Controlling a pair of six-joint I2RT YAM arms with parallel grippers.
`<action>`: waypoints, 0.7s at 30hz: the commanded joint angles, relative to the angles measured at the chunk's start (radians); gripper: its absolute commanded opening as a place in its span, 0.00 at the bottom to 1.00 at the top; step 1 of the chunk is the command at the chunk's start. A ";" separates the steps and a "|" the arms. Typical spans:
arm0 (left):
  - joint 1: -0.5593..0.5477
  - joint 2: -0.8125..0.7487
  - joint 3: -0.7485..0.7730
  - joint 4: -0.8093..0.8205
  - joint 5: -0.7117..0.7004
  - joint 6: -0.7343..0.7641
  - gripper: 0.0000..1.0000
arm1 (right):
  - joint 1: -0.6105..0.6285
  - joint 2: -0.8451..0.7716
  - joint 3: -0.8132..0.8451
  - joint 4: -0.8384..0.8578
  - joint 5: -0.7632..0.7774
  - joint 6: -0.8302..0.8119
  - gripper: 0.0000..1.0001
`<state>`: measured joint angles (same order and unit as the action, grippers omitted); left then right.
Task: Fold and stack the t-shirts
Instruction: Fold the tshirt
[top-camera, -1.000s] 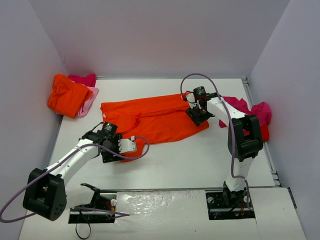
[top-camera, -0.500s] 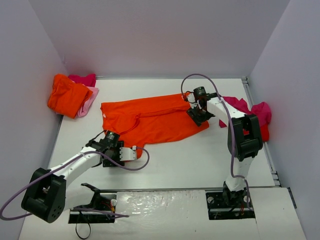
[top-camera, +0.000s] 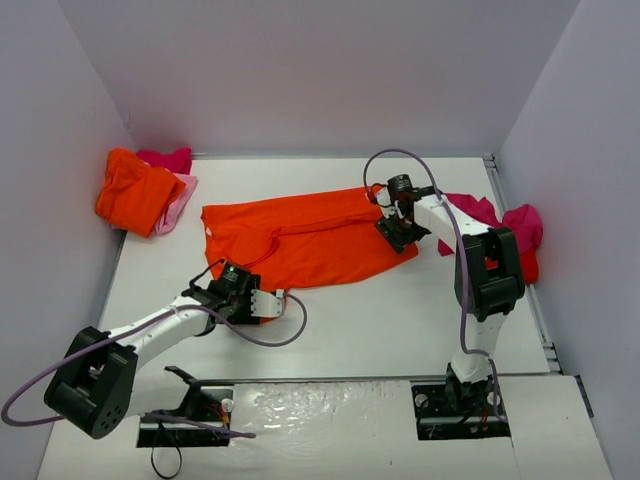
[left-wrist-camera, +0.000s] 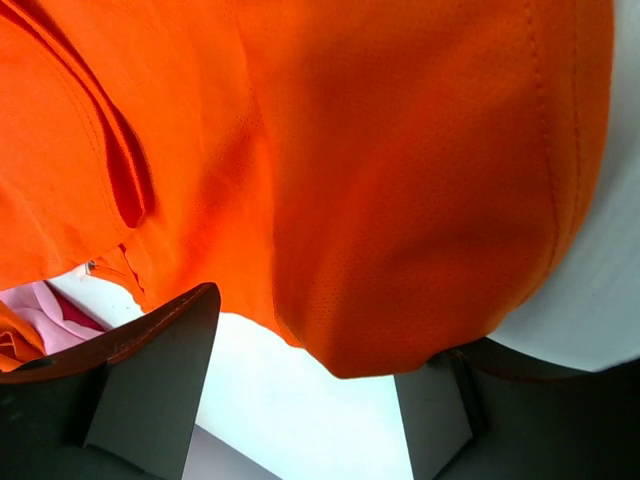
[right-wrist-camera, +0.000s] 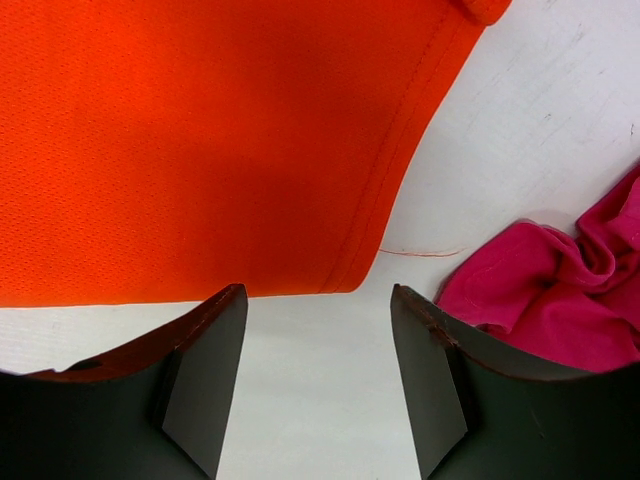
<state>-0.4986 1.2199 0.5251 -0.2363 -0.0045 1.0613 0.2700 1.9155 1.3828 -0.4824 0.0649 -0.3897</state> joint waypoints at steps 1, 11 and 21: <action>-0.024 0.017 0.046 0.022 0.034 -0.043 0.63 | -0.009 -0.003 0.002 -0.001 0.037 -0.001 0.57; -0.031 0.019 0.205 -0.040 0.057 -0.160 0.63 | -0.017 0.002 0.006 0.002 0.044 -0.003 0.57; 0.012 0.150 0.364 0.019 0.136 -0.246 0.64 | -0.018 0.014 0.014 0.007 0.029 -0.011 0.57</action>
<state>-0.4966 1.3158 0.8193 -0.2671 0.0908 0.8662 0.2558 1.9282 1.3819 -0.4805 0.0819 -0.3931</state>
